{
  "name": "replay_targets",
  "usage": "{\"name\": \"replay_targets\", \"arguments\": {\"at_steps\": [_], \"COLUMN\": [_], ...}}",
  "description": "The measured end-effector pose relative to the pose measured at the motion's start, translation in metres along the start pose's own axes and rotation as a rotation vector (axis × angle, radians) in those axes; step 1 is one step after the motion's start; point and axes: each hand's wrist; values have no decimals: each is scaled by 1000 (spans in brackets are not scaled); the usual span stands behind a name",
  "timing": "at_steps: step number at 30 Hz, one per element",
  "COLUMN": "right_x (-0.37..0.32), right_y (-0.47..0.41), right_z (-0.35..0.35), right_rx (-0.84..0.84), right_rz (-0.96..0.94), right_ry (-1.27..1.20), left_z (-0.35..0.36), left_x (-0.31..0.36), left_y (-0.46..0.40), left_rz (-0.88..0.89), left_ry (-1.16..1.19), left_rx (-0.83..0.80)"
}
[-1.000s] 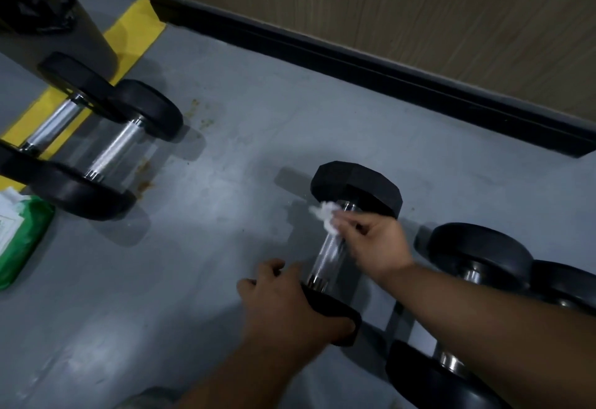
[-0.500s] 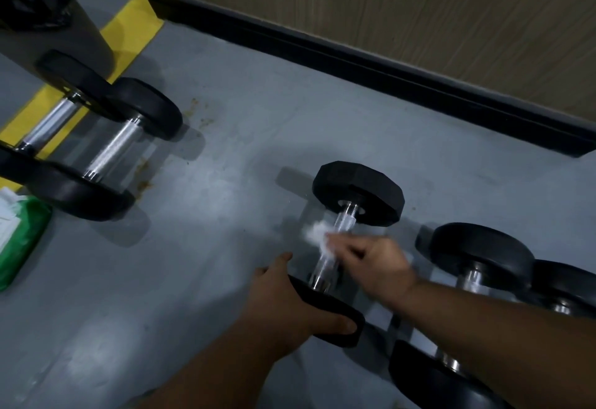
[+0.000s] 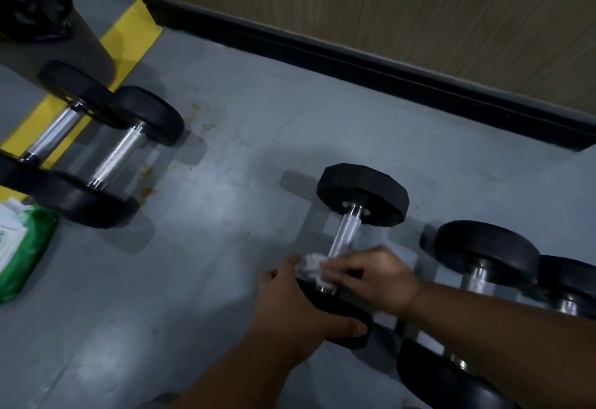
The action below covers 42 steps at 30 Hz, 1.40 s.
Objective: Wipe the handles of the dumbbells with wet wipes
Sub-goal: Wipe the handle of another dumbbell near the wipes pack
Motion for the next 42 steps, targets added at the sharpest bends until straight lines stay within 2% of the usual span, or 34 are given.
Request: {"name": "replay_targets", "arguments": {"at_steps": [3, 4, 5, 9, 10, 12, 14, 16, 18, 21, 23, 25, 27, 28, 31, 33, 35, 38, 39, 42], "right_x": [14, 17, 14, -1, -1, 10, 17, 19, 11, 5, 6, 12, 20, 16, 5, 4, 5, 12, 11, -3], "right_y": [-27, -27, -23, 19, 20, 4, -14, -19, -5, 19, 6, -13, -20, -17, 14, 18, -2, -25, -25, 5], "right_z": [-17, -17, -14, 12, 12, 4, -8, -9, -1, 13, 5, -7, -12, -11, 9, 10, 2, -13, -12, 8], "right_rx": [361, 411, 406, 141, 129, 192, 358, 444, 345, 184, 178, 343, 457, 429, 184, 119, 166, 455, 470, 276], "right_rz": [208, 225, 217, 22, -29, -22, 160, 211, 125, -107, -33, 144, 204, 189, 0, -99, 5, 240, 259, 113], "right_ry": [-138, -147, -117, -103, -70, -27, -164, -169, -27, 78, -29, -141, -138, -104, -10, -21, -108, -240, -220, -130], "left_z": [-1, -1, -2, -1, -1, -2, -2, -3, -3, -2, -2, -1, -1, -2, -2, 0, 0, 1, 0, 1], "left_x": [1, 2, 2, 4, 4, 4, 4, 6, 6, 5, 5, 5, 5, 5, 5, 4, 3, 3, 4, 4], "left_y": [1, 1, 2, 5, 5, 5, 4, 5, 6, 6, 6, 5, 5, 6, 7, 6, 6, 5, 5, 6], "left_rz": [-54, -56, -52, -14, -2, -13, -56, -66, -56, -29, -32, -52, -61, -56, -36, -5, -9, -44, -50, -30], "left_ry": [-22, -26, -23, 31, 37, 33, 17, 6, 21, 59, 49, 24, 14, 18, 50, 62, 70, 44, 45, 74], "left_rx": [-31, -35, -29, -8, -4, -11, -18, -20, -13, 13, 13, 4, 2, 3, 3, 14, 23, 6, 5, 12]}}
Point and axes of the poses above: each hand's wrist, its own y-axis away from the middle knuckle, its own z-axis out of the palm, x = y × z, and after that the axes turned 7 degrees about -z, right-handed
